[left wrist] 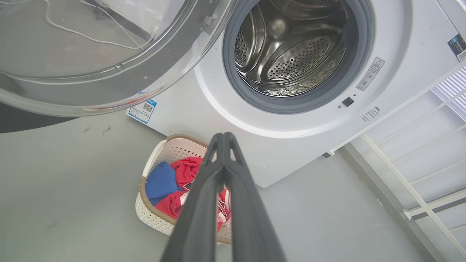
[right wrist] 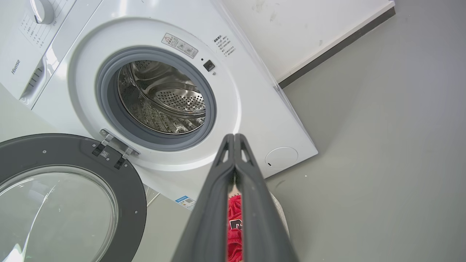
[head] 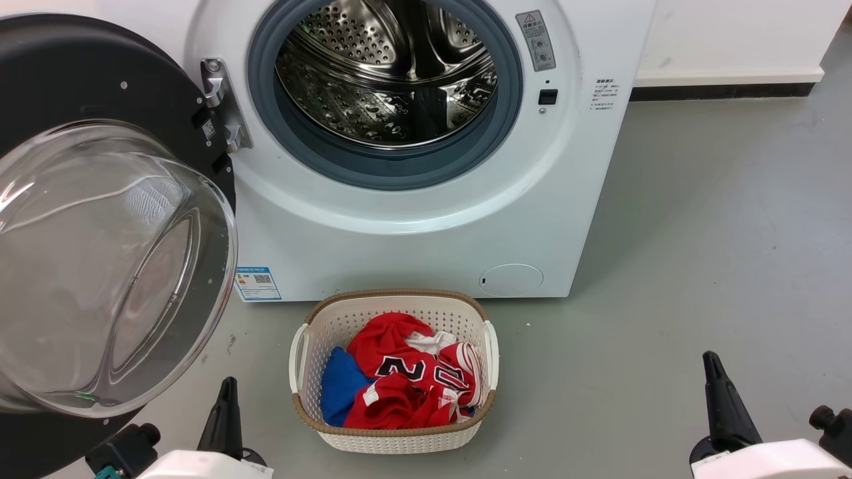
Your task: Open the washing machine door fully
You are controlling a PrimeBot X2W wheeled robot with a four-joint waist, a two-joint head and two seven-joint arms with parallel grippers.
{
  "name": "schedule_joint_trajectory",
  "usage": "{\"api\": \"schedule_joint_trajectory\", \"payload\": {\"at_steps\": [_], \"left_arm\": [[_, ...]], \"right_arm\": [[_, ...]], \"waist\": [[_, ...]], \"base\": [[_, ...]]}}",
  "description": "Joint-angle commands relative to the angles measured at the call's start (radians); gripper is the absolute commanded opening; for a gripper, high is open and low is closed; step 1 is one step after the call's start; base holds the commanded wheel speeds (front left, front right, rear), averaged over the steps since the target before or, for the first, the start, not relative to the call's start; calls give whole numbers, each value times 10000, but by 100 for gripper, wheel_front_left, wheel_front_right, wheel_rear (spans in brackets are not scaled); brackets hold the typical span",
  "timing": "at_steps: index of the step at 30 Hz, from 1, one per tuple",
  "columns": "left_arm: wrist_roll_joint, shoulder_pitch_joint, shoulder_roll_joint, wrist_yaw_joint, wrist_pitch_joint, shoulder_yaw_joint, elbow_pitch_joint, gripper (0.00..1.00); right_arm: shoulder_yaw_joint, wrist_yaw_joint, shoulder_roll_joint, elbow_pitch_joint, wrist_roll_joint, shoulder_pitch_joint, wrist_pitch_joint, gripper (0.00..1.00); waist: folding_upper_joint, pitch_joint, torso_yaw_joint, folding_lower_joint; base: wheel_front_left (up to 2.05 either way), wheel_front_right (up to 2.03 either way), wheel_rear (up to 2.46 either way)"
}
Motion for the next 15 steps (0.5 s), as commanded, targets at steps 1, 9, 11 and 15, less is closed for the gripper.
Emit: {"api": "schedule_joint_trajectory", "payload": {"at_steps": [1,9,11,15], "left_arm": [[-302,-332,10,-52,54,22,-106,0],[-1453,-504,10,-95,343,87,-53,0],[-1726,-536,10,-108,410,102,-41,0],[-2255,-609,11,-136,539,132,-13,0]], "right_arm": [[-9,-1,-89,-80,330,-259,60,0],[-42,-1,-116,77,1479,-471,316,0],[-53,-1,-122,114,1748,-528,374,0],[-72,-1,-129,180,2275,-619,495,0]], "waist": [[-1,1,2,0],[-1,8,20,0],[-1,9,24,0],[-1,13,33,0]], "base": [[0,0,0],[0,0,0],[0,0,0],[0,0,0]]}}
